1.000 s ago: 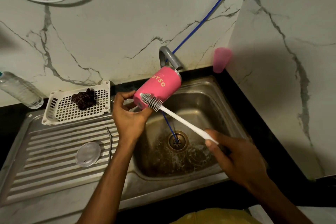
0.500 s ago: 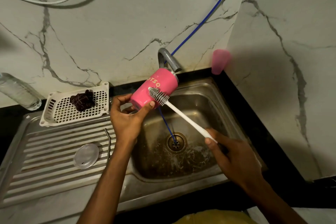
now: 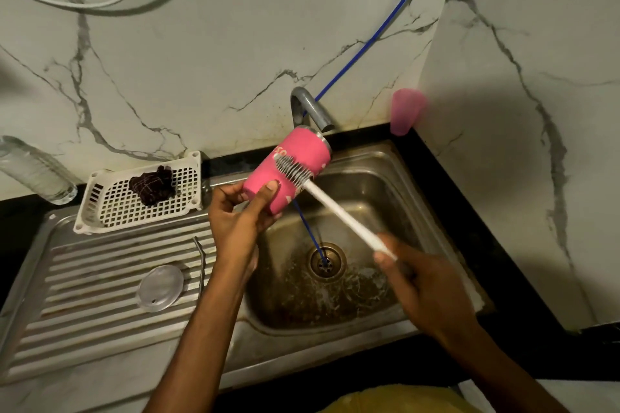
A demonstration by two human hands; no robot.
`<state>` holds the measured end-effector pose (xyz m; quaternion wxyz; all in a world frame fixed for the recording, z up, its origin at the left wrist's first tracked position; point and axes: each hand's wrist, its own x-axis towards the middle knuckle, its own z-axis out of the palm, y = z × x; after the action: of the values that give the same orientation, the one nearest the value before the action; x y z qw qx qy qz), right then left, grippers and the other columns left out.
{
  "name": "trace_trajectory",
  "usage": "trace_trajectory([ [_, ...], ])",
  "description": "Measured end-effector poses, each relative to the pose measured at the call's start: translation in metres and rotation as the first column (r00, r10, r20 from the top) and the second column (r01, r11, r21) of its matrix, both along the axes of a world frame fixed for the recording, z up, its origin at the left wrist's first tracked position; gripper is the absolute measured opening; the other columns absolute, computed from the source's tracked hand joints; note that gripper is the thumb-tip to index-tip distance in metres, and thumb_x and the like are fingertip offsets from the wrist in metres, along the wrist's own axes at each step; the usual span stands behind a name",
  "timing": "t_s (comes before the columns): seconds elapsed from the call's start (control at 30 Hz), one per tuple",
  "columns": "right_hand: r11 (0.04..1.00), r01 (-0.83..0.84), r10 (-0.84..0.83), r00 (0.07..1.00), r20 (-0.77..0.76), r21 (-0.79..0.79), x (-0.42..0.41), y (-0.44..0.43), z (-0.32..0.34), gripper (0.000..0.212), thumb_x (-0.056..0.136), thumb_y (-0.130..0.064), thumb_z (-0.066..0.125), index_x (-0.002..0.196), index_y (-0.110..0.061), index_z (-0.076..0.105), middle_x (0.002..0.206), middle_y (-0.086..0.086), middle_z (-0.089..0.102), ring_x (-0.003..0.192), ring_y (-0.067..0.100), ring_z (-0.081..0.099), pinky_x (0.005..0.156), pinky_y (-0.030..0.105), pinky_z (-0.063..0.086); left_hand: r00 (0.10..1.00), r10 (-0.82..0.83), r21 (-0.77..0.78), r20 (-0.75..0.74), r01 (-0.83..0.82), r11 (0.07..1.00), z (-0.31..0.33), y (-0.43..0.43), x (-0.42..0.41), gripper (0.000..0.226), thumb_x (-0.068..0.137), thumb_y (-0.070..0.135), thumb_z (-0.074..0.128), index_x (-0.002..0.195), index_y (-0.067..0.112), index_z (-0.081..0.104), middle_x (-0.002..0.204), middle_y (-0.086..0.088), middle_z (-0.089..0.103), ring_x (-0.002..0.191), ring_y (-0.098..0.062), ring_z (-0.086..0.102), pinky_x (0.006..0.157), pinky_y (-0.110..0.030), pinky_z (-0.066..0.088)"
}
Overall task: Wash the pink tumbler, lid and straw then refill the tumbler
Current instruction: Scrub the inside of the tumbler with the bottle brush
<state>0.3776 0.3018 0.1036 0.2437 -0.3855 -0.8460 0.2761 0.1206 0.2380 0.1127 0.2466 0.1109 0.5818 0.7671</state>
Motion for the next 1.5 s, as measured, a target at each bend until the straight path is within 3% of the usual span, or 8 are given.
trace_trajectory([
  [0.1,0.999,-0.051,0.052,0.998,0.028,-0.018,-0.002,-0.008,-0.005,0.042,0.097,-0.063,0.037,0.135,-0.052,0.049,0.058,-0.016,0.057,0.056,0.007,0.061,0.051,0.029,0.052,0.998,-0.004,0.029,0.070,0.002,1.000,0.000,-0.002,0.000,0.037,0.063,0.020,0.079,0.091,0.019,0.054,0.109,-0.007,0.062,0.090,-0.026,0.071,0.060,-0.036,0.063],
  [0.27,0.996,0.030,-0.031,0.999,0.018,0.080,0.000,0.014,-0.001,0.038,0.098,-0.053,0.045,0.135,-0.047,0.052,0.047,-0.018,0.047,0.043,-0.001,0.053,0.042,0.024,0.049,1.000,0.019,-0.041,0.019,-0.019,0.999,-0.001,-0.004,0.004,0.042,0.060,0.024,0.086,0.089,0.020,0.055,0.123,-0.016,0.059,0.106,-0.035,0.069,0.060,-0.037,0.062],
  [0.47,0.984,0.174,-0.171,0.980,-0.099,0.028,0.009,0.037,0.001,0.030,0.090,-0.074,0.040,0.120,-0.073,0.045,0.055,-0.002,0.058,0.052,0.008,0.060,0.057,0.037,0.055,0.995,-0.014,0.046,0.102,0.009,0.999,0.012,-0.005,0.005,0.036,0.064,0.021,0.082,0.085,0.021,0.054,0.106,-0.005,0.060,0.105,-0.036,0.068,0.064,-0.042,0.064],
  [0.57,0.986,0.164,-0.159,0.978,-0.132,0.024,0.012,0.028,-0.003,0.022,0.094,-0.064,0.048,0.103,-0.083,0.046,0.057,-0.001,0.060,0.053,0.010,0.061,0.056,0.041,0.057,0.988,-0.030,0.038,0.150,0.024,0.999,0.013,-0.006,0.004,0.034,0.067,0.021,0.080,0.087,0.021,0.052,0.106,-0.002,0.064,0.107,-0.038,0.069,0.069,-0.043,0.062],
  [0.73,1.000,0.022,-0.021,0.996,-0.082,0.011,0.009,0.010,-0.006,0.033,0.096,-0.060,0.044,0.128,-0.064,0.051,0.063,-0.013,0.060,0.048,0.007,0.058,0.044,0.024,0.048,0.976,-0.010,0.002,0.219,0.010,1.000,0.008,-0.002,0.009,0.030,0.079,0.019,0.078,0.086,0.022,0.049,0.111,-0.006,0.069,0.092,-0.024,0.074,0.072,-0.042,0.062],
  [0.87,0.999,-0.028,0.027,0.998,-0.050,-0.017,0.007,0.003,-0.014,0.039,0.098,-0.056,0.044,0.134,-0.049,0.055,0.053,-0.011,0.049,0.047,0.008,0.055,0.045,0.029,0.048,0.943,-0.022,0.040,0.333,0.009,0.999,0.009,-0.001,0.008,0.022,0.090,0.019,0.070,0.091,0.022,0.048,0.115,-0.010,0.068,0.099,-0.025,0.071,0.064,-0.038,0.064],
  [1.0,0.997,-0.080,0.080,0.997,-0.015,0.016,0.006,-0.002,-0.015,0.040,0.098,-0.055,0.044,0.135,-0.048,0.053,0.059,-0.020,0.054,0.054,0.002,0.057,0.049,0.021,0.047,0.922,-0.036,0.037,0.385,0.023,0.999,0.011,-0.002,0.002,0.018,0.093,0.024,0.068,0.099,0.020,0.051,0.124,-0.015,0.064,0.103,-0.024,0.068,0.059,-0.033,0.060],
  [1.5,0.988,0.153,-0.153,0.988,-0.006,0.034,-0.002,0.022,-0.014,0.040,0.094,-0.063,0.041,0.131,-0.058,0.054,0.050,-0.003,0.054,0.047,0.004,0.056,0.050,0.034,0.054,0.914,-0.088,0.024,0.396,0.085,0.996,0.011,-0.003,0.009,0.020,0.090,0.023,0.070,0.092,0.021,0.050,0.124,-0.014,0.065,0.100,-0.023,0.069,0.069,-0.038,0.063],
])
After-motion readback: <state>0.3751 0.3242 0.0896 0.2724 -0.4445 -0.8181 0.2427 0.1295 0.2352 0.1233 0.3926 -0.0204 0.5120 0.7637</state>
